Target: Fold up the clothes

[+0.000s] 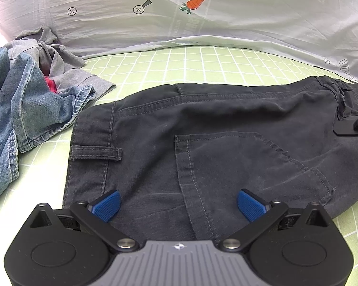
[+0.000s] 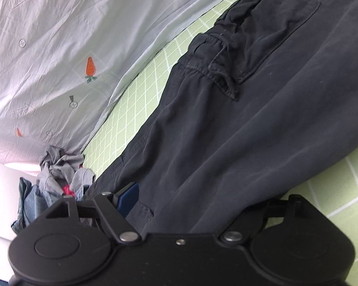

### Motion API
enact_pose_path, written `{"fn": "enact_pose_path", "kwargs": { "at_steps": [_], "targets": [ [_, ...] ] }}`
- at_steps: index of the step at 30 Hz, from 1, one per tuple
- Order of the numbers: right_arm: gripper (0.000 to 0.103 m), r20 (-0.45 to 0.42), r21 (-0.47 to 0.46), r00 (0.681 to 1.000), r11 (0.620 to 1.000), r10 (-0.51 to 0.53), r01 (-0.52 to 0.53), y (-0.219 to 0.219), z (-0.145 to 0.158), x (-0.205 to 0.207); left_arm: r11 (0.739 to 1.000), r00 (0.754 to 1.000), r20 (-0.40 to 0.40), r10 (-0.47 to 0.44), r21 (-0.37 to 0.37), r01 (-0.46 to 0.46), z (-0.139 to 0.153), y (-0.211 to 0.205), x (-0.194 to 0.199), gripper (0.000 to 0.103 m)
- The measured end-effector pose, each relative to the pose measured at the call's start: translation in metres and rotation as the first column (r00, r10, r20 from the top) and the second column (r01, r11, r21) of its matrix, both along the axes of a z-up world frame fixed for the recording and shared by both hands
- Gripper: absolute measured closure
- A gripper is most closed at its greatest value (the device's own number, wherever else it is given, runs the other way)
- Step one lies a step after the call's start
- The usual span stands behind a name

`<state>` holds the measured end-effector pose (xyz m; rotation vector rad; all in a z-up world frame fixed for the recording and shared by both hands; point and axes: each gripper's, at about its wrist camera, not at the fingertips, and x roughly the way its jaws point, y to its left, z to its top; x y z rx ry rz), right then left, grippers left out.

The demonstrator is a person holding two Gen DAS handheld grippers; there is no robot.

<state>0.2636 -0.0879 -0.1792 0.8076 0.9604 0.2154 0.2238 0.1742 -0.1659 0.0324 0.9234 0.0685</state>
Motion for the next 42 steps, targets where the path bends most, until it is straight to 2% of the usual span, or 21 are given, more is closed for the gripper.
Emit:
{"fn": "enact_pose_path", "kwargs": {
  "at_steps": [5, 6, 8, 10, 11, 13, 16, 25, 33, 36, 40, 42],
  "targets": [
    [0.023, 0.022, -0.051, 0.997, 0.996, 0.071, -0.070, 0.009, 0.005, -0.019, 1.000, 1.000, 0.000, 0.000, -0.002, 0.000, 0.000, 0.001, 0.000, 0.000],
    [0.026, 0.020, -0.053, 0.997, 0.996, 0.071, -0.070, 0.008, 0.005, -0.021, 1.000, 1.000, 0.000, 0.000, -0.003, 0.000, 0.000, 0.001, 0.000, 0.000],
    [0.036, 0.014, -0.054, 0.998, 0.996, 0.065, -0.064, 0.005, 0.005, -0.025, 1.000, 1.000, 0.000, 0.001, -0.002, -0.001, 0.000, 0.001, -0.001, 0.000],
    [0.053, 0.008, -0.048, 0.999, 0.998, 0.045, -0.045, -0.001, 0.004, -0.029, 1.000, 1.000, 0.000, 0.002, -0.002, -0.002, 0.000, 0.000, -0.001, 0.000],
    [0.058, 0.003, -0.046, 0.999, 0.998, 0.032, -0.032, -0.005, 0.002, -0.032, 1.000, 1.000, 0.000, 0.002, -0.003, -0.002, 0.000, 0.000, -0.001, 0.000],
    [0.076, -0.008, -0.037, 1.000, 0.999, 0.005, -0.005, -0.011, -0.001, -0.038, 1.000, 1.000, 0.000, 0.003, -0.005, -0.003, 0.000, 0.001, -0.001, 0.000],
    [0.083, -0.017, -0.010, 1.000, 1.000, -0.016, 0.016, -0.015, -0.004, -0.044, 1.000, 1.000, 0.001, 0.004, -0.009, -0.004, -0.001, 0.001, -0.001, 0.000],
    [0.084, -0.045, -0.066, 0.999, 0.998, 0.004, -0.007, -0.013, 0.000, -0.055, 0.999, 1.000, -0.003, 0.008, -0.031, -0.008, -0.003, 0.005, 0.000, 0.000],
    [0.083, -0.042, -0.189, 0.999, 0.981, 0.031, -0.038, -0.013, 0.016, -0.064, 1.000, 1.000, -0.002, 0.011, -0.028, -0.011, -0.003, 0.005, 0.000, 0.000],
    [0.082, -0.049, -0.206, 0.999, 0.978, 0.012, -0.022, -0.018, 0.018, -0.066, 1.000, 1.000, -0.001, 0.010, -0.026, -0.010, -0.004, 0.004, -0.001, 0.000],
    [0.078, -0.049, -0.250, 0.998, 0.968, -0.027, 0.014, -0.024, 0.022, -0.070, 1.000, 1.000, 0.001, 0.012, -0.025, -0.012, -0.004, 0.004, -0.002, 0.000],
    [0.068, -0.045, -0.306, 0.997, 0.951, -0.066, 0.049, -0.028, 0.027, -0.073, 1.000, 1.000, 0.002, 0.013, -0.024, -0.013, -0.003, 0.004, -0.002, 0.000]
  ]
}}
